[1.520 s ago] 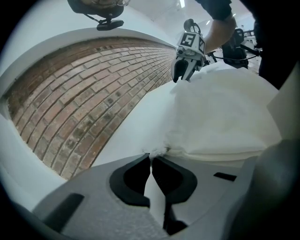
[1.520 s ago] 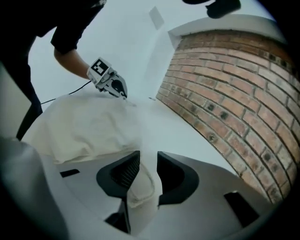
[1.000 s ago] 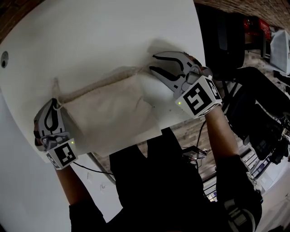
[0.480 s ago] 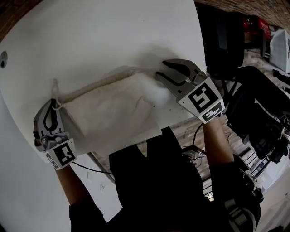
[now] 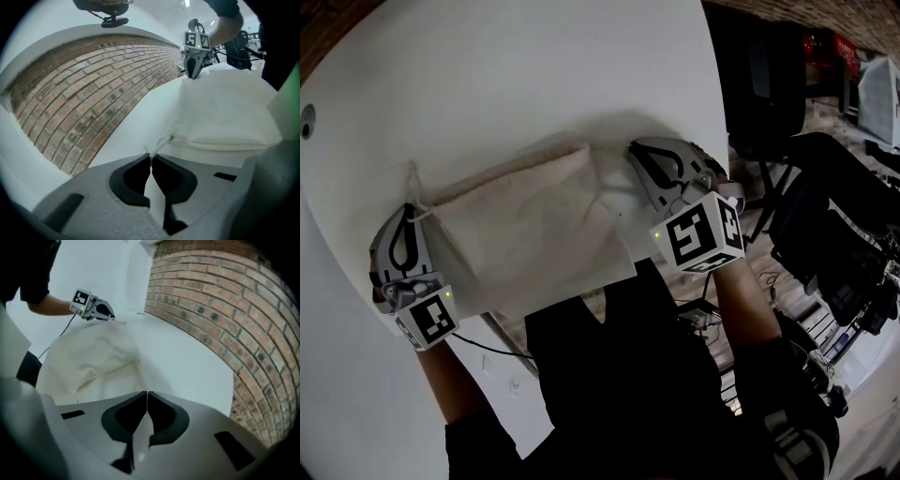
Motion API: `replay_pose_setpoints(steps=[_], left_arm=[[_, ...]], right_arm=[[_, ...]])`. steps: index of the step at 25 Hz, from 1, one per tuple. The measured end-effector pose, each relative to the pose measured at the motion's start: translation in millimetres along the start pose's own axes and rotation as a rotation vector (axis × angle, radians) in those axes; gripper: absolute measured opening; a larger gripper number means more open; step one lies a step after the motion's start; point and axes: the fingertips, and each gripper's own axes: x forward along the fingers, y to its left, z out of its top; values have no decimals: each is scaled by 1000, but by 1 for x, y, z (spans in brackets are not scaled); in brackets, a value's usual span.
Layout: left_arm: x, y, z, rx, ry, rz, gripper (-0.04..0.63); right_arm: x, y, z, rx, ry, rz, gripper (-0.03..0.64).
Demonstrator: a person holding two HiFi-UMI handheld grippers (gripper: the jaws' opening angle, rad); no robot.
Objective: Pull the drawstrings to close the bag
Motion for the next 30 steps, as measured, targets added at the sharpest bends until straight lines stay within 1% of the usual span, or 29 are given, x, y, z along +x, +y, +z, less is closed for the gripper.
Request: replay_pose_setpoints(steps=[3, 6, 9, 11, 14, 16, 18, 21, 24, 26, 29, 30], left_arm=[[-2, 9, 3, -37, -4, 19, 26], [-4, 17, 5, -106, -5, 48, 26], [-9, 24, 7, -173, -13, 84, 26], [-13, 26, 9, -222, -30, 100, 26], [-15, 29, 11, -308, -62, 100, 26], [-19, 39, 9, -381, -91, 110, 26], [-29, 57, 8, -418, -124, 141, 26], [-51, 92, 22, -412, -185, 196, 25], [-80, 127, 40, -424, -272, 244, 25], [-106, 149, 50, -441, -340, 261, 23], [-140, 187, 70, -433, -434, 265, 23], [-149, 202, 78, -436, -467, 264, 24]], right_arm=[[-11, -11, 4, -54, -36, -132, 15], [-26, -22, 16, -46, -128, -244, 15], [-42, -28, 31, -38, -224, -327, 14], [-55, -29, 42, -51, -281, -363, 14], [-74, -31, 51, -41, -330, -396, 12], [-84, -30, 61, -1, -370, -404, 12], [-97, -29, 78, 44, -436, -416, 12], [-129, -38, 111, 104, -580, -451, 12], [-165, -42, 141, 141, -714, -480, 12], [-187, -37, 158, 145, -761, -484, 12], [-218, -39, 184, 141, -800, -480, 12], [-230, -44, 196, 149, -827, -480, 12]])
